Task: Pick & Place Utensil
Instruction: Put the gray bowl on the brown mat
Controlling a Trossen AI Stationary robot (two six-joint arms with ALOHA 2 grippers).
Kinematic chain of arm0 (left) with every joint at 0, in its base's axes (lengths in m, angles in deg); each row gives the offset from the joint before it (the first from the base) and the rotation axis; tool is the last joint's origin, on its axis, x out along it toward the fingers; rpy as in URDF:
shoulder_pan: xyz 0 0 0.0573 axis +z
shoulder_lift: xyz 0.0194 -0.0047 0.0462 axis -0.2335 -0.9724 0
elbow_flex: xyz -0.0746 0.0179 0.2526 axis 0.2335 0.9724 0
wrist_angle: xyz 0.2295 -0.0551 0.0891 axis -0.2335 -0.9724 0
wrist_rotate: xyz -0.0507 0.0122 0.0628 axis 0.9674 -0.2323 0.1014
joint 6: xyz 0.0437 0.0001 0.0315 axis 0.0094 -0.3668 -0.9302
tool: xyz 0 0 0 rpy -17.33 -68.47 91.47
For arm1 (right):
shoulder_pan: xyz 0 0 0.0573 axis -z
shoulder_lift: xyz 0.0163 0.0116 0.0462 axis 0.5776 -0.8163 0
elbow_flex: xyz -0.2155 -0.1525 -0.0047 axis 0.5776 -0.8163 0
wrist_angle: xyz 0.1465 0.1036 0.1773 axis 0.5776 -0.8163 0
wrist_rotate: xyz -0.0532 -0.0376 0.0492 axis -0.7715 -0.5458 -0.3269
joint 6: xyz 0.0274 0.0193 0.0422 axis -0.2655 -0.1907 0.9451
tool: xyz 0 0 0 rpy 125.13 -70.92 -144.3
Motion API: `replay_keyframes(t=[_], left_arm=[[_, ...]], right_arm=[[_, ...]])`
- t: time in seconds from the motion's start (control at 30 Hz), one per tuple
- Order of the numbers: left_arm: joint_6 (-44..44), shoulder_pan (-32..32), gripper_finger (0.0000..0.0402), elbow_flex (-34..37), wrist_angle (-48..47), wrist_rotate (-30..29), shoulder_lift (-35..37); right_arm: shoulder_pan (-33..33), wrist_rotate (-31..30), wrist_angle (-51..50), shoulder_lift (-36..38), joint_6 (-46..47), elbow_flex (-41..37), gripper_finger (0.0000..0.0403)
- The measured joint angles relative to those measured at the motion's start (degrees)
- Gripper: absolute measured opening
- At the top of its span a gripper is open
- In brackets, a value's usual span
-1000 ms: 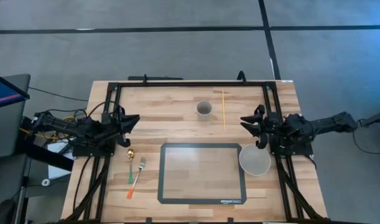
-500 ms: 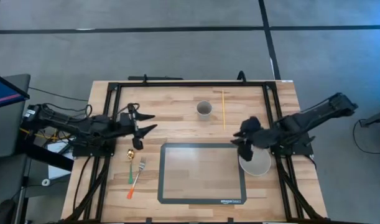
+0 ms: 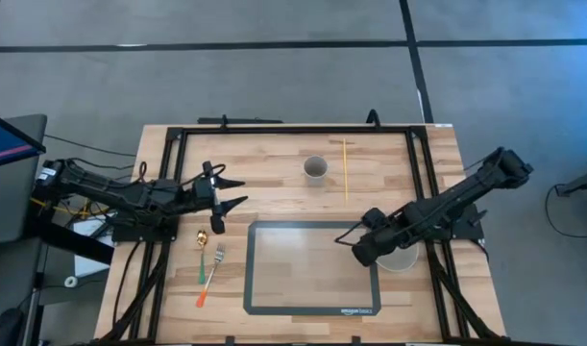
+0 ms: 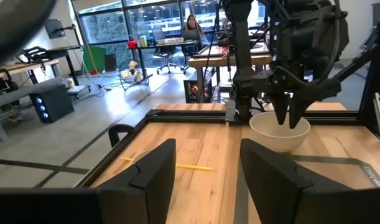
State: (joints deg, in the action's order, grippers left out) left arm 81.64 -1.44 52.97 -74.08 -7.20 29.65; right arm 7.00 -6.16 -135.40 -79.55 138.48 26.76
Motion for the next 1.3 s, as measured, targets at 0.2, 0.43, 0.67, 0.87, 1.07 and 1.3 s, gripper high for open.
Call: replay_keyframes(t=[0.2,0.43,0.67,0.87,1.07,1.3], left_arm=[[0.0,0.0,0.0182,0.0,-0.4,0.0,0.0],[-0.1,0.0,0.0182,0.0,-0.6,0.0,0.0],[-0.2,0.0,0.0182,0.0,-0.5,-0.6,0.0],[-0.2,0.0,0.0182,0.0,-0.5,-0.7,0.0],[-0.2,0.0,0.0182,0.0,-0.5,-0.7,0.0],[-0.2,0.0,0.0182,0.0,-0.4,-1.2,-0.1]], right_arm=[[-0.4,0.3,0.2,-2.1,6.4,0.1,0.0152],[-0.5,0.7,0.6,-8.6,6.2,0.0,0.0152],[0.6,1.8,0.6,-11.8,4.3,0.0,0.0093],[1.7,3.9,0.5,-10.7,1.6,0.5,0.0012],[1.6,1.3,1.6,-10.4,-9.4,9.6,0.0005],[1.1,-4.9,24.3,-16.9,-43.3,16.3,0.0004]])
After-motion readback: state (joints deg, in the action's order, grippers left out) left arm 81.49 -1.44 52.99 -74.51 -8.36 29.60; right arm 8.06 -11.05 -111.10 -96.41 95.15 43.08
